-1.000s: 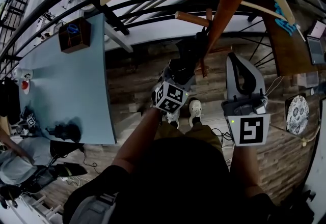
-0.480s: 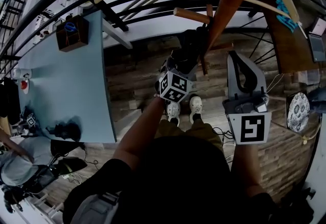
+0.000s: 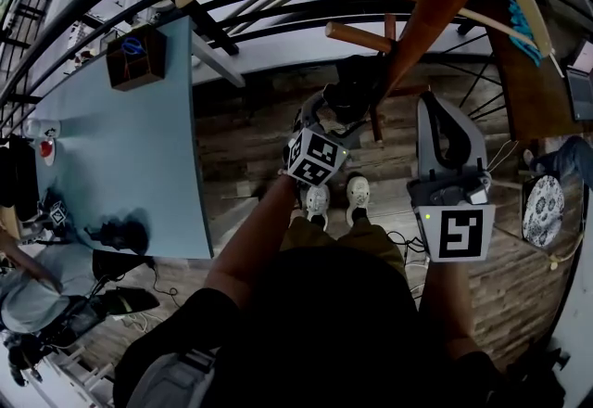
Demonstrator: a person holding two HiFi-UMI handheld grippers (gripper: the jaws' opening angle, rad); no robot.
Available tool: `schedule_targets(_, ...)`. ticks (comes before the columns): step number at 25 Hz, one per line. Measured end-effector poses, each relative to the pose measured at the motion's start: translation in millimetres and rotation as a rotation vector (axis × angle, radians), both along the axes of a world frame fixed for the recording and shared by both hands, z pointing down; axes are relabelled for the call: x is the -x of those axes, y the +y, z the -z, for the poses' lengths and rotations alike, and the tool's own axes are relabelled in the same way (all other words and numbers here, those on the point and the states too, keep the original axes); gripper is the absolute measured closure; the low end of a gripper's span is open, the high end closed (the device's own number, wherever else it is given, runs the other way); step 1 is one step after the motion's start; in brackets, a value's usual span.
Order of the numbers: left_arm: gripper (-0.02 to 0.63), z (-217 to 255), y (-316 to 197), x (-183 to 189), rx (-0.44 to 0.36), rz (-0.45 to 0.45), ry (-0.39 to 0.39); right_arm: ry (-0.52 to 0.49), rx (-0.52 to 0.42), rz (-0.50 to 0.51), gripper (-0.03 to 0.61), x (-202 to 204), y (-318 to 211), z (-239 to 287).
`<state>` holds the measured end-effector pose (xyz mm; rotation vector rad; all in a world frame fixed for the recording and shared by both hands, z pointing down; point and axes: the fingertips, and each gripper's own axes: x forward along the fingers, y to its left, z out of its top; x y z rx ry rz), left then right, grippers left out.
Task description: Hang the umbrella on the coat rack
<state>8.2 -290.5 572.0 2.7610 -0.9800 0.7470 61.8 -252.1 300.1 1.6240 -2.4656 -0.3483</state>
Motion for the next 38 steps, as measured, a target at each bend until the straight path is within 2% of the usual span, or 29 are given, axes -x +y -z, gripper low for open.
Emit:
schedule_targets(3, 0.206, 4.0, -3.5, 1.8, 0.004, -0.003, 0.021, -0.001, 0.0, 0.004, 0.548, 3.1, -2.0, -0.5)
schedule_targets(16, 0.206, 4.5, -8.7, 12.5, 0.003, 0.004, 0.025, 0.002, 0.017, -0.017, 0.549, 10.2, -2.7, -5.4)
schedule_targets(27, 0.206, 21.6, -9.7, 8.7, -0.018, -0.029, 0.058, 0.0, 0.005, -0.048, 0.549, 11.5, 3.2, -1.8)
schedule_targets(38, 0.206, 72.1, -8.9, 9.9, -0.11, 0.013, 0.057, -0.013, -0.024, 0.007, 0.549, -5.8, -6.7, 13.9)
